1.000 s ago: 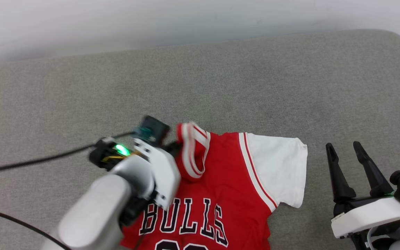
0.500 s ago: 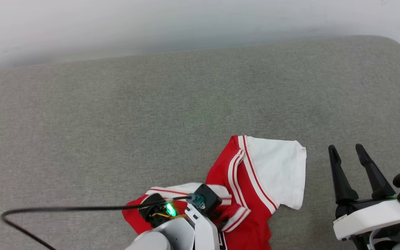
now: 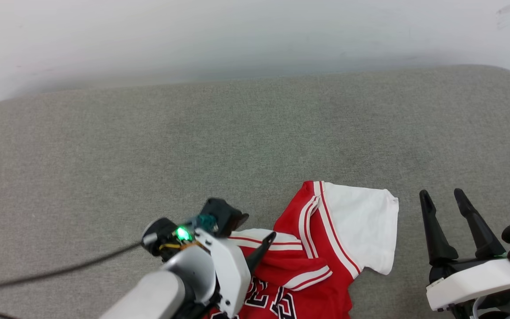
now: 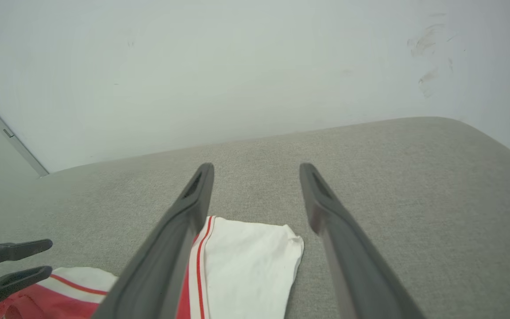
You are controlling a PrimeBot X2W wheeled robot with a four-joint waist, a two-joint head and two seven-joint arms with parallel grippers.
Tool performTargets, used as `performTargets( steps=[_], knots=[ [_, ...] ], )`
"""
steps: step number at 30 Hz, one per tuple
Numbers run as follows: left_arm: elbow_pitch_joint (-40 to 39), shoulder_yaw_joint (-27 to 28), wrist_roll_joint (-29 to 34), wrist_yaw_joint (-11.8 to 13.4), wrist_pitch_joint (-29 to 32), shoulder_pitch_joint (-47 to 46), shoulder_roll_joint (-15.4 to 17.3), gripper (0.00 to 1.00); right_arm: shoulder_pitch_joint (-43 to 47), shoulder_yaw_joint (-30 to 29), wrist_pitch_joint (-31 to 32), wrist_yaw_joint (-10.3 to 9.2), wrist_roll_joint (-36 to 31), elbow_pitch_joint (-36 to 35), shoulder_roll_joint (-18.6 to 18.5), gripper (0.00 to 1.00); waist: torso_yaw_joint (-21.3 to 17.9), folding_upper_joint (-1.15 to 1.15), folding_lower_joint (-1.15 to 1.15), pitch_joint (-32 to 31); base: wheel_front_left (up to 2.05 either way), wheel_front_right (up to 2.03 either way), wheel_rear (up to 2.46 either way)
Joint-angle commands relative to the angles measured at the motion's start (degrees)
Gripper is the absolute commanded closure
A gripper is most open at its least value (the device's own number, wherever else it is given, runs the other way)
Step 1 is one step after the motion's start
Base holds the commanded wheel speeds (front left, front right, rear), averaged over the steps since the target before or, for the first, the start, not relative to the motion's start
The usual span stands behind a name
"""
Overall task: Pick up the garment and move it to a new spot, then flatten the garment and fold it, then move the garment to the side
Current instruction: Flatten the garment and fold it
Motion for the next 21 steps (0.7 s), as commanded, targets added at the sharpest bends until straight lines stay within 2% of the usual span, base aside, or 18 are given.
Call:
performTargets(
  steps=[1, 3, 10, 15, 18, 19, 20, 21],
  knots=[
    [0.14, 0.22, -0.93, -0.68, 1.11, -1.46, 0.21, 0.00, 0.32, -0.01, 0.02, -0.02, -0.17, -0.36, 0.11, 0.00, 0.06, 0.00, 0.00, 0.19, 0.00, 0.00, 0.00],
    [1.30, 0.22, -2.09, -1.86, 4.45, -3.02, 1.62, 0.00, 0.21, 0.30, 0.28, -0.02, -0.24, -0.53, 0.11, 0.00, -0.16, 0.00, 0.00, 0.65, 0.00, 0.00, 0.00],
    [7.02, -2.38, -5.81, -5.06, 15.56, -9.25, 3.41, 0.00, -0.49, 0.81, 0.12, -0.02, 0.20, -0.43, 0.11, 0.00, -1.61, 0.00, 0.00, 3.02, 0.00, 0.00, 0.00],
    [10.75, -5.53, -7.27, -6.01, 20.30, -11.85, 3.77, 0.00, -0.74, 0.80, -0.57, -0.02, 0.77, 0.11, 0.11, 0.00, -2.76, 0.00, 0.00, 4.47, 0.00, 0.00, 0.00],
    [11.87, -7.15, -7.37, -6.29, 21.09, -12.73, 4.07, 0.00, -0.95, 0.61, -0.98, -0.02, 1.01, 0.51, 0.11, 0.00, -3.12, 0.00, 0.00, 4.96, 0.00, 0.00, 0.00],
    [12.10, -7.68, -7.54, -6.34, 21.10, -12.91, 4.07, 0.63, -1.02, 0.59, -1.02, -0.02, 1.07, 0.61, 0.11, 0.00, -3.17, 0.00, 0.00, 5.09, 0.00, 0.00, 0.00],
    [12.29, -8.14, -7.83, -6.35, 21.09, -13.06, 4.12, 1.00, -1.11, 0.55, -1.11, -0.02, 1.12, 0.68, 0.11, 0.00, -3.20, 0.00, 0.00, 5.19, 0.00, 0.00, 0.00],
    [12.45, -8.47, -7.96, -6.35, 20.83, -13.29, 4.22, 1.00, -1.13, 0.52, -1.20, -0.02, 1.17, 0.77, 0.11, 0.00, -3.20, 0.00, 0.00, 5.28, 0.00, 0.00, 0.00]
  ],
)
